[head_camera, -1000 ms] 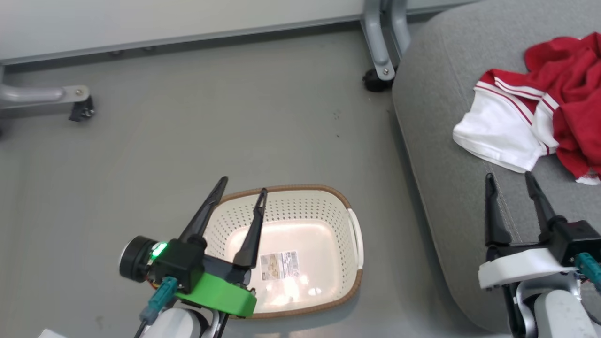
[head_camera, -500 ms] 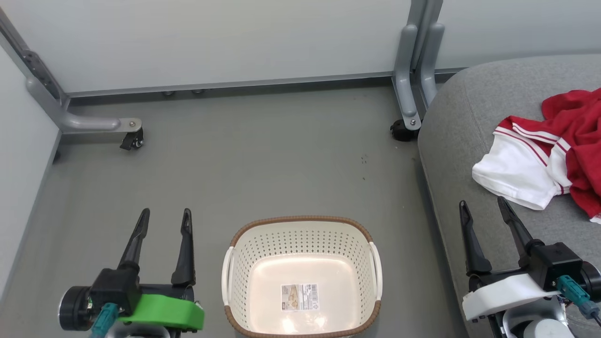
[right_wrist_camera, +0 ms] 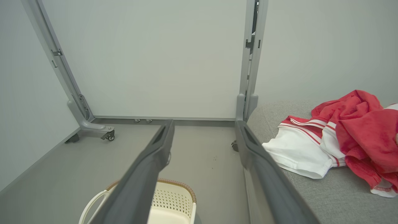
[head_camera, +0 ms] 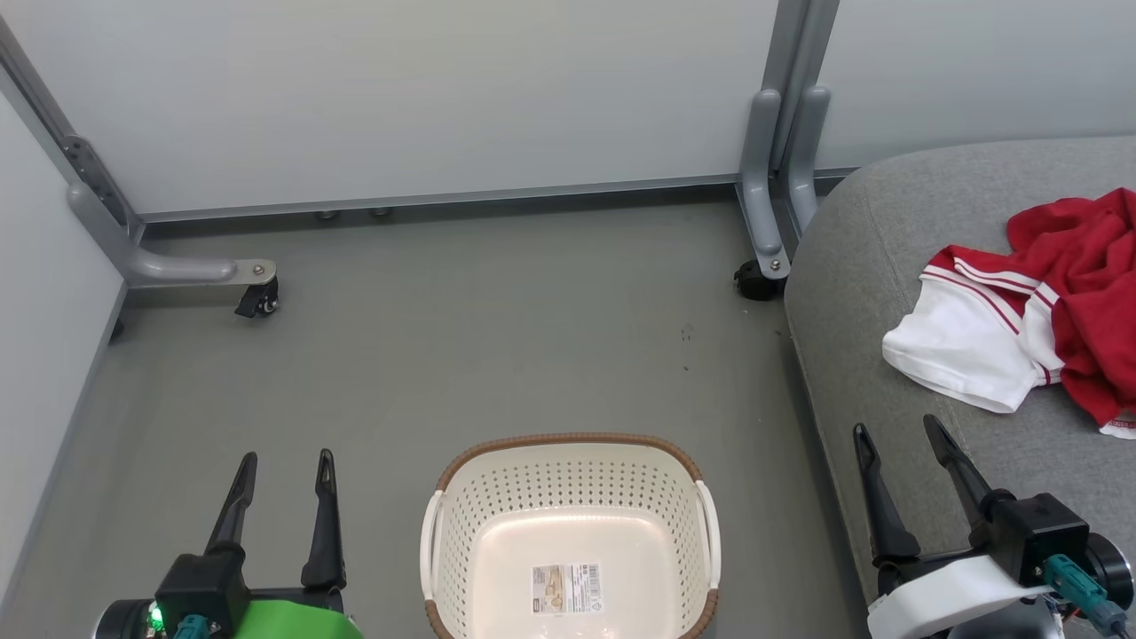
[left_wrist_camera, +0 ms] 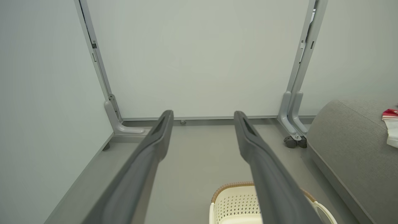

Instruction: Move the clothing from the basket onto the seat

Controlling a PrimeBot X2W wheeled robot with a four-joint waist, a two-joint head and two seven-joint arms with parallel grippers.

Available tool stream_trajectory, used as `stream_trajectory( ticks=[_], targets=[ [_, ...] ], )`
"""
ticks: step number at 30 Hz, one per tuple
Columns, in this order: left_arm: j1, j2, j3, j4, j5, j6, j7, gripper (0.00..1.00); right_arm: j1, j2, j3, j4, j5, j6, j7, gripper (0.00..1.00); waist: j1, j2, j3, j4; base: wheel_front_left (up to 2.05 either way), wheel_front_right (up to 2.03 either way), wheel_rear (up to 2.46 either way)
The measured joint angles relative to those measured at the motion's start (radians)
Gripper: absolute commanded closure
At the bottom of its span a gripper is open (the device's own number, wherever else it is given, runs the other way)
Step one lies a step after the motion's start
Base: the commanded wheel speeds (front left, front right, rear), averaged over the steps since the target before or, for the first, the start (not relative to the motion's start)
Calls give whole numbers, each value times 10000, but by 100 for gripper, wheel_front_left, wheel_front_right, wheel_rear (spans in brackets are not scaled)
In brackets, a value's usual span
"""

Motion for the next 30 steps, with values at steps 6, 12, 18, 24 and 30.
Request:
stream_trajectory(
  ticks=[6,12,18,24,30],
  targets=[
    [4,-211,221,399,173,-410,0,0,84,0,61,-23,63,0,42,0,0,0,-24,-49,0,0,0],
    [2,-443,516,740,393,-750,0,0,84,0,94,-4,90,0,42,0,0,0,-3,-95,0,0,0],
    [-23,-702,755,917,548,-997,0,0,80,0,102,10,88,0,40,0,0,0,57,-122,0,0,0],
    [-69,-853,924,1097,750,-1181,0,0,67,-2,125,12,90,0,27,0,0,0,127,-142,0,0,0],
    [-126,-980,1116,1158,1001,-1287,0,0,56,0,171,19,94,0,-2,0,0,0,151,-161,0,0,0]
  ],
)
